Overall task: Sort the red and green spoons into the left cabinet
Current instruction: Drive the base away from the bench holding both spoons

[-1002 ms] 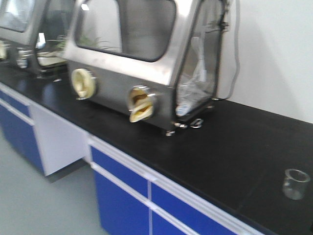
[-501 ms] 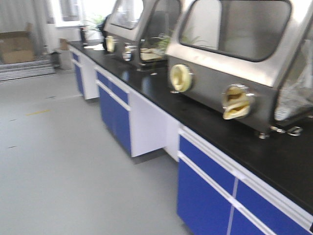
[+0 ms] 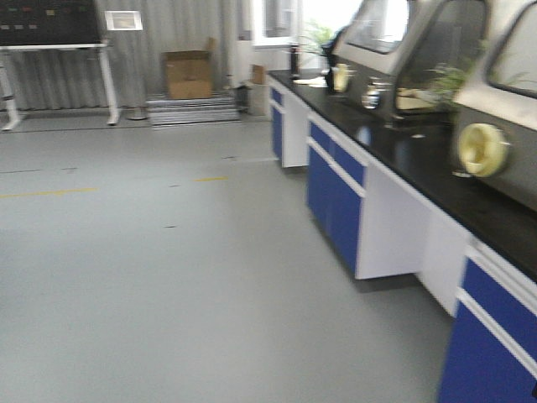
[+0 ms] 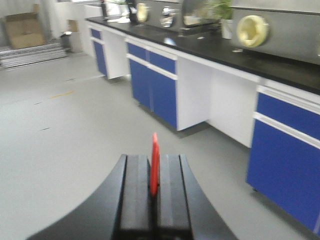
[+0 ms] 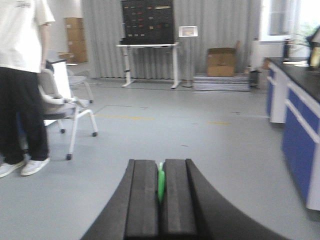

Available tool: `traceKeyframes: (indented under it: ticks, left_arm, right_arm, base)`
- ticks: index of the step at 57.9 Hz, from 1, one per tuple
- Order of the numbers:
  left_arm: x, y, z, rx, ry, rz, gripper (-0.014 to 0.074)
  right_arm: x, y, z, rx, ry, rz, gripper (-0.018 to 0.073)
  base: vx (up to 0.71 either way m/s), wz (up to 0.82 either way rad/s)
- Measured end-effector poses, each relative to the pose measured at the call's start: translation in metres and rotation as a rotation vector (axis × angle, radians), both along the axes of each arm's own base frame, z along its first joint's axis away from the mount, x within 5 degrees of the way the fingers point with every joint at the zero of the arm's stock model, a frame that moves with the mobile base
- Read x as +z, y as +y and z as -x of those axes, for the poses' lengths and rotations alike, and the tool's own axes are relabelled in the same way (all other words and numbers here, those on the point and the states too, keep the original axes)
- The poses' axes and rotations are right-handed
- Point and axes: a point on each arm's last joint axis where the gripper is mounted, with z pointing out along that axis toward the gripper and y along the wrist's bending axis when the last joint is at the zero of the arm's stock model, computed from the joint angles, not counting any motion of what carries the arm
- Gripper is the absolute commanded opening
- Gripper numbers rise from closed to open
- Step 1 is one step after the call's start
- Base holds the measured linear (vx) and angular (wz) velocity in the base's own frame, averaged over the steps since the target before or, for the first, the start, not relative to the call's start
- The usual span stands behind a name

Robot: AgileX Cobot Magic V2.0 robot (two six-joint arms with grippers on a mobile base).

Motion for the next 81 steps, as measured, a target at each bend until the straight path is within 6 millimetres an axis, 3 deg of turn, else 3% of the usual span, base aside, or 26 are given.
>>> traceKeyframes:
  ticks: [28,81]
  left_arm:
    - [-0.0003,0.0000,0.0000,0.000,0.003,-0.001,0.0000]
    - [-0.0003,0.0000,0.0001,0.000,0.004,-0.001,0.0000]
  right_arm:
    - [-0.0001,0.0004,0.0002,0.005,0.001,0.000,-0.0004]
    - [-0.0001,0.0005,0.0002,0.006,0.001,0.001,-0.0004]
  base:
    - [0.29,0.44]
    - [0.53,-0.01]
